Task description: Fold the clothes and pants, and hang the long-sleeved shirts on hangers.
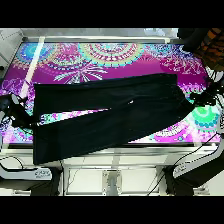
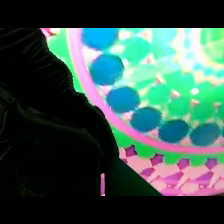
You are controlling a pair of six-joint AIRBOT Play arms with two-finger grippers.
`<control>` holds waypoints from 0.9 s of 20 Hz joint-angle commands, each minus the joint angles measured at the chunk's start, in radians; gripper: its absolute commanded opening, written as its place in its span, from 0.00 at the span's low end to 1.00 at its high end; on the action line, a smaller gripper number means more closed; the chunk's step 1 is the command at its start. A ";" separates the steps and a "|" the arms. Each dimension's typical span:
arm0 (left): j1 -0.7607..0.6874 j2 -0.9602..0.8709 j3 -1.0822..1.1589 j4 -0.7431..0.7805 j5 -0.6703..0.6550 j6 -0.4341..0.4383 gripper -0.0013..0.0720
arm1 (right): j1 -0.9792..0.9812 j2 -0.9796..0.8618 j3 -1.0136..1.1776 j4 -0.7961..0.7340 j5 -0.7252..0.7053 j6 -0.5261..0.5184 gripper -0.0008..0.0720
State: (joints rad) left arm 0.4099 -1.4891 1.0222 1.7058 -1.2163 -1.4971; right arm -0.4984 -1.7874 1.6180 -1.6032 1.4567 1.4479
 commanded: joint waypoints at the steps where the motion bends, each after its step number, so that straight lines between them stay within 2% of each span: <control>1: -0.017 -0.029 -0.001 -0.093 0.097 0.041 0.20 | -0.048 0.012 0.000 -0.009 0.050 0.000 0.02; 2: -0.035 -0.039 -0.001 -0.094 0.095 0.056 0.07 | -0.063 0.020 0.000 -0.009 0.052 0.000 0.02; 3: -0.055 -0.042 -0.001 -0.085 0.105 0.066 0.05 | -0.075 0.030 0.000 -0.009 0.052 0.000 0.02; 10: -0.091 -0.042 0.063 -0.023 0.305 -0.063 0.04 | -0.169 0.071 -0.006 -0.004 0.109 -0.013 0.02; 13: -0.091 -0.047 0.131 -0.023 0.325 -0.074 0.05 | -0.175 0.071 -0.045 0.003 0.109 -0.021 0.02; 15: -0.091 -0.047 0.188 -0.023 0.285 -0.073 0.05 | -0.175 0.071 -0.093 0.005 0.095 -0.025 0.02; 17: -0.090 -0.045 0.232 0.026 0.186 -0.065 0.09 | -0.175 0.071 -0.138 0.000 0.089 -0.041 0.02; 18: -0.089 -0.043 0.243 0.069 0.120 -0.048 0.33 | -0.175 0.071 -0.153 -0.001 0.088 -0.053 0.02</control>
State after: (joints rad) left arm 0.3199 -1.5349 1.2118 1.7103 -0.9688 -1.5608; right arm -0.6704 -1.7164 1.5143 -1.6047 1.5459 1.4189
